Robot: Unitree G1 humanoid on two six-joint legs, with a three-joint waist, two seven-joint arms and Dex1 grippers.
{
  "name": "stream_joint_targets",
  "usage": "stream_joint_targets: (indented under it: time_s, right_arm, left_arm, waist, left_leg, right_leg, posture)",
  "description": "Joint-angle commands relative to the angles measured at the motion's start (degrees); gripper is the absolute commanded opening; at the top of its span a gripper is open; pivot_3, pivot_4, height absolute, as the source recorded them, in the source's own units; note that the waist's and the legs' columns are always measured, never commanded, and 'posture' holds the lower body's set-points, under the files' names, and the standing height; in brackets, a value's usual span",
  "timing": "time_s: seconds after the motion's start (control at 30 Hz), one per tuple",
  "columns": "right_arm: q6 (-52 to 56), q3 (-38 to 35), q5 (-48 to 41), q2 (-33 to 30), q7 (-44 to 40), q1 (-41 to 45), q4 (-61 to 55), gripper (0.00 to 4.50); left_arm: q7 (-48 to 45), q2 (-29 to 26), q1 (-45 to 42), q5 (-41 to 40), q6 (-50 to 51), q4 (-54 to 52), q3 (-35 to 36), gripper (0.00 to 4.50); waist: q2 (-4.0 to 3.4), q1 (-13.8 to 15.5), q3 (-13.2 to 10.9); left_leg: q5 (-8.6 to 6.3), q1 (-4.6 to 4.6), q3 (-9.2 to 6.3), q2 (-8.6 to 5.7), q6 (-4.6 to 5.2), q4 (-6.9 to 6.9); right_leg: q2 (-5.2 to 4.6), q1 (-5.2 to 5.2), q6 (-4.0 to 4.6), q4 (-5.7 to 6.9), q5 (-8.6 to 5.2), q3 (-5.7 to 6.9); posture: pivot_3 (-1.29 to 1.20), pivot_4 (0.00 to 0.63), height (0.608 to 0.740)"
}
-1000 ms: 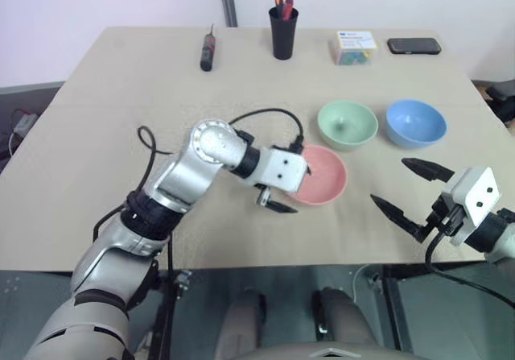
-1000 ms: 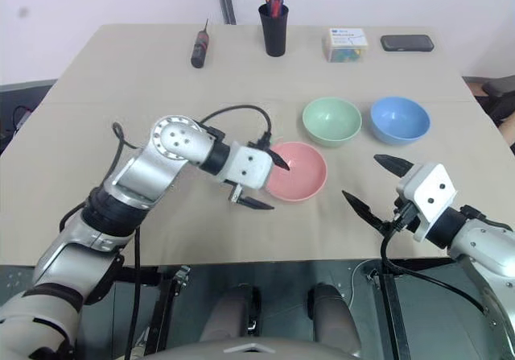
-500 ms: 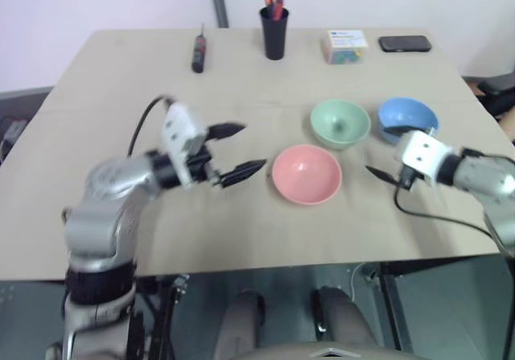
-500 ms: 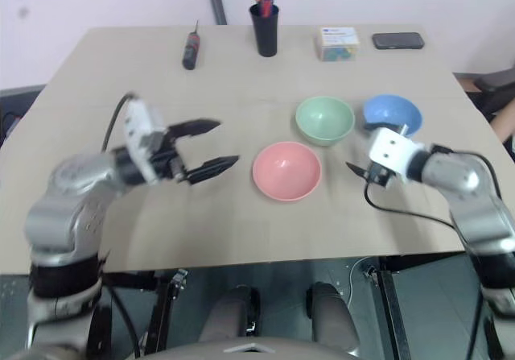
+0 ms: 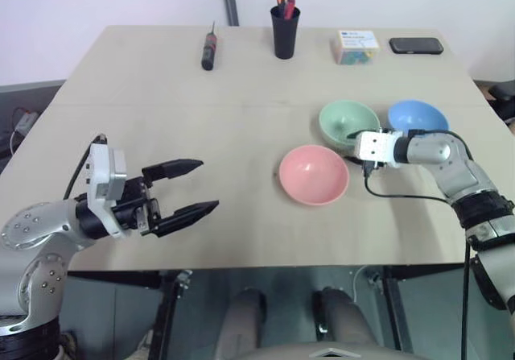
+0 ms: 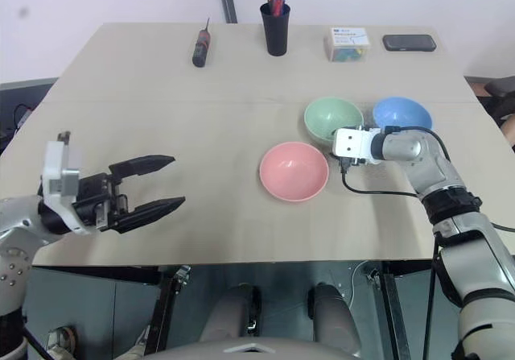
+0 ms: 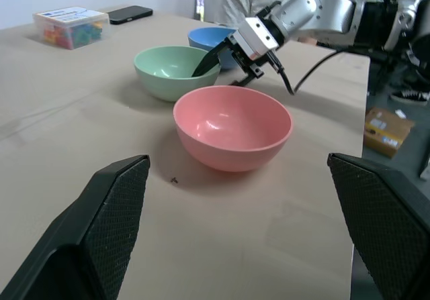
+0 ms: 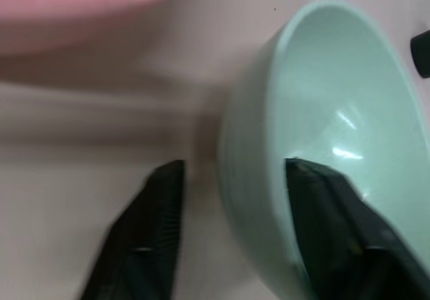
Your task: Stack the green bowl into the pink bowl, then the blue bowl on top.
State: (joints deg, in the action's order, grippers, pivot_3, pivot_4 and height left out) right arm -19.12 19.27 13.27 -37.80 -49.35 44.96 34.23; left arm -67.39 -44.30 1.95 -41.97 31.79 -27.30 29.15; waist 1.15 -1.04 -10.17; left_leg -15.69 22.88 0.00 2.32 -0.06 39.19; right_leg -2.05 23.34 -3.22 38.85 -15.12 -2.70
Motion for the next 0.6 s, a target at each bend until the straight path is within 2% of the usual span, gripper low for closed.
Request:
stream_joint_targets:
  time_s: [0.03,0.1,0.23,0.33,0.47,0.6]
  right_arm:
    - [-1.93,-1.63,-0.59,-0.66,-1.01,1.56,0.34,0.84]
    - [-2.08,-1.93,-0.53,-0.78,-0.95,1.67,0.41,0.02]
    - [-1.79,-3.08,-1.13,-2.18,-1.70,1.51,-2.58,0.02]
    - [2.02,-5.44,-6.38,-4.19,-6.57,-0.26,-11.64,0.02]
    - [15.56,-9.47,-18.69,-6.58,-12.88,-6.31,-33.49,0.02]
    - [31.47,-10.38,-26.92,-8.79,-13.96,-12.71,-53.71,0.02]
  left_arm:
    - [-0.80,-2.14,0.35,-1.29,-1.58,-0.87,1.27,4.50]
    - [-1.31,-2.96,0.43,-1.13,-2.05,-0.59,0.56,4.50]
    - [-0.42,-3.06,-0.41,-1.06,-2.89,0.30,-1.13,4.50]
    - [-0.36,-2.91,-0.69,-0.42,-3.96,1.07,-2.54,4.50]
    - [-0.15,-2.48,-1.50,-0.06,-4.97,2.28,-4.70,4.50]
    - [-0.73,-2.71,-3.28,0.53,-6.16,4.38,-6.82,4.50]
  waist:
    - [0.00,-0.10,0.00]
    - [-0.02,-0.14,-0.01]
    - [-0.03,-0.14,-0.02]
    - [-0.09,0.02,-0.06]
    - [-0.10,0.17,-0.06]
    - [-0.10,0.27,-0.06]
  left_leg:
    - [0.00,0.00,0.00,0.00,0.00,0.00]
    - [0.00,0.01,0.00,0.01,0.00,-0.01]
    - [0.00,0.00,0.00,0.01,0.00,-0.03]
    - [0.00,0.02,-0.01,0.01,0.01,-0.03]
    - [-0.01,0.04,-0.11,0.04,0.01,-0.08]
    - [-0.01,0.03,-0.14,0.04,0.01,-0.09]
  right_leg:
    - [0.01,0.00,0.00,0.00,0.00,0.00]
    - [0.01,0.01,0.00,0.00,0.00,0.00]
    - [0.01,0.02,0.00,0.00,0.00,-0.03]
    - [0.01,0.03,0.00,-0.01,0.00,-0.03]
    - [0.02,0.04,0.00,-0.03,0.00,0.00]
    - [0.01,0.03,0.00,-0.02,0.00,0.02]
  posture:
    - [0.00,0.150,0.740]
    - [0.00,0.150,0.740]
    - [0.00,0.150,0.740]
    - [0.00,0.150,0.740]
    - [0.00,0.150,0.740]
    - [0.00,0.150,0.740]
